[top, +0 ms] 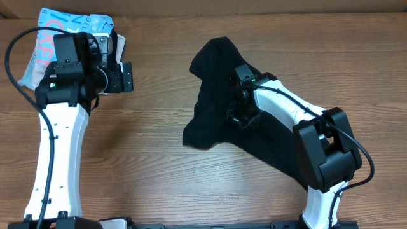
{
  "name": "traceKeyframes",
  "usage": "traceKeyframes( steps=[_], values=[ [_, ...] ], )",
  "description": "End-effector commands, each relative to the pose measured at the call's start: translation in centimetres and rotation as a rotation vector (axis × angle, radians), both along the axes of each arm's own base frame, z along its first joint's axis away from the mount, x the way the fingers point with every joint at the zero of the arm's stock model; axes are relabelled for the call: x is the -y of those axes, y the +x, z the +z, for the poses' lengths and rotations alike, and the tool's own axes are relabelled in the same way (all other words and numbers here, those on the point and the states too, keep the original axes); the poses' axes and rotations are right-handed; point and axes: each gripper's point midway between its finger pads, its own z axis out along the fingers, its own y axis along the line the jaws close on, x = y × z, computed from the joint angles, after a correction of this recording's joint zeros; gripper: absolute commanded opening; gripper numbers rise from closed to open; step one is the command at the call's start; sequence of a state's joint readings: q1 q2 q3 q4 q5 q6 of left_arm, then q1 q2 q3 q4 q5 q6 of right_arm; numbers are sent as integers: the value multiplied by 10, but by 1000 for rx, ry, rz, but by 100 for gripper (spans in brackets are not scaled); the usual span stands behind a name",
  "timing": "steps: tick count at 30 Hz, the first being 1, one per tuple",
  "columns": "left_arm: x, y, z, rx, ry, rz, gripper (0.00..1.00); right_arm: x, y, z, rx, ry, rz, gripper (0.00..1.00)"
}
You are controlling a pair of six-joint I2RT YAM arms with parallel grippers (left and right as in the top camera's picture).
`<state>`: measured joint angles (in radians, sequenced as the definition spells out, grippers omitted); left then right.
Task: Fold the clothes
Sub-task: 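Drag the black shirt with the right gripper to the table center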
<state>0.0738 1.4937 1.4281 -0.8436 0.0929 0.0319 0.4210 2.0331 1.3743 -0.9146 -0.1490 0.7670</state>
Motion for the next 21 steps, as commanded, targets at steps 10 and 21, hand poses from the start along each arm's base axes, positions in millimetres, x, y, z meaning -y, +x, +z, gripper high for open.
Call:
traceKeyframes(
  steps=[10, 21],
  values=[
    [2, 7, -1, 2, 2, -18, 92, 25, 36, 64, 139, -6, 46, 4],
    [4, 10, 1, 14, -3, -28, 92, 158, 153, 141, 547, -266, -120, 4]
  ],
)
